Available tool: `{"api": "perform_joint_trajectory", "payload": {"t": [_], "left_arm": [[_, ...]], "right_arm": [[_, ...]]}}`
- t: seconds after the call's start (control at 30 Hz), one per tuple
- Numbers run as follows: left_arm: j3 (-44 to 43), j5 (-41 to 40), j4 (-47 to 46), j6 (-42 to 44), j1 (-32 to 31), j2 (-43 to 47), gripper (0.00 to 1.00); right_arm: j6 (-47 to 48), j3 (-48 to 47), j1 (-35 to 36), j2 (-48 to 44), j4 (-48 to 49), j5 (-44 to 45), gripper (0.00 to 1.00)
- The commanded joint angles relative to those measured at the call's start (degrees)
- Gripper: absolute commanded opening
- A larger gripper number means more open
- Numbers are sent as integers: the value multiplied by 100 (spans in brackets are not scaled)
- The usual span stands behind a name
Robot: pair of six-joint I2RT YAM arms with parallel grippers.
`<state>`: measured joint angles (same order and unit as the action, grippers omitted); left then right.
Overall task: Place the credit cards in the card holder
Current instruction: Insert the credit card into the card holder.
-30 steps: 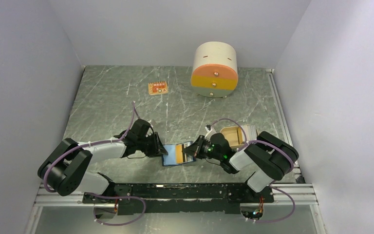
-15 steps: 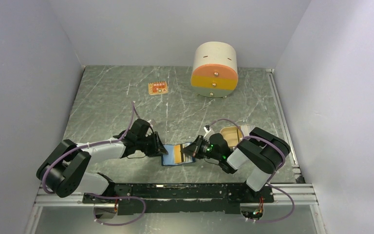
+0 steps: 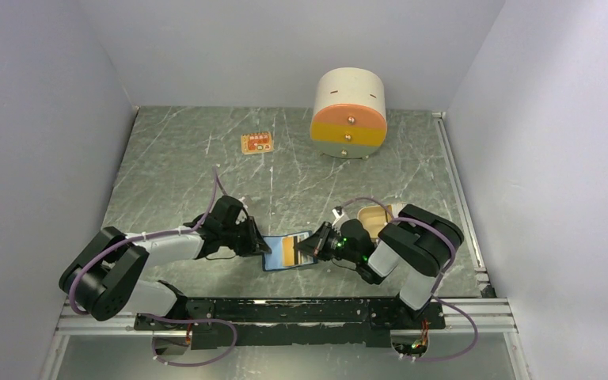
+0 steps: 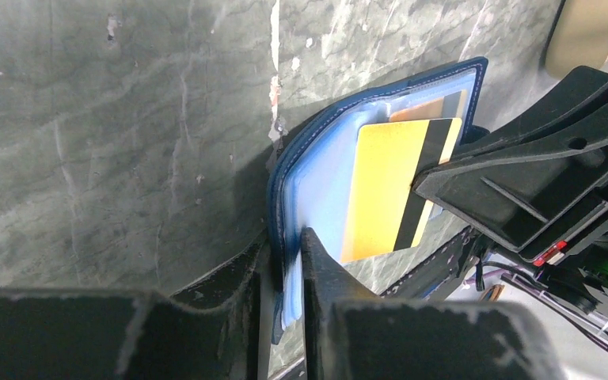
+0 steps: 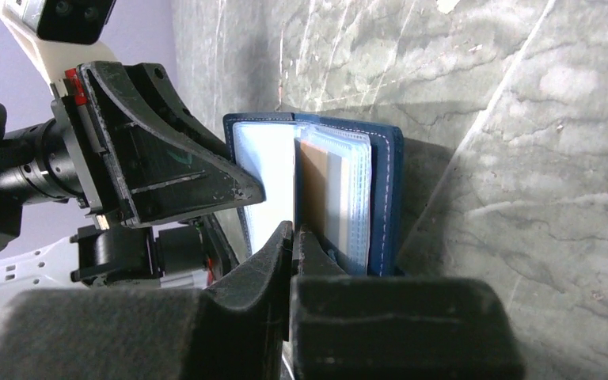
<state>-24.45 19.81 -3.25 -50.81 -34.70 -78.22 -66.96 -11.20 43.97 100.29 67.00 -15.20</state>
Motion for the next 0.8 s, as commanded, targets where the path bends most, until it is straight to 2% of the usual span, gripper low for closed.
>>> {"api": "perform_joint_trajectory", "payload": {"t": [0.0,0.57,0.7,0.77], "left_arm": [[96,74,-221,-32,29,90,19],[125,135,-377,-60,25,64,26],[107,140,-363,-69,26,62,26],[122,132,-353,-78,25,82,26]], "right_arm": [[-49,156,104,12,69,100,3],[73,-143,257,184,-164,2,6],[134,-224,275,161,-394,14,12],[237,-304,271,-56,-981,89,17]]}}
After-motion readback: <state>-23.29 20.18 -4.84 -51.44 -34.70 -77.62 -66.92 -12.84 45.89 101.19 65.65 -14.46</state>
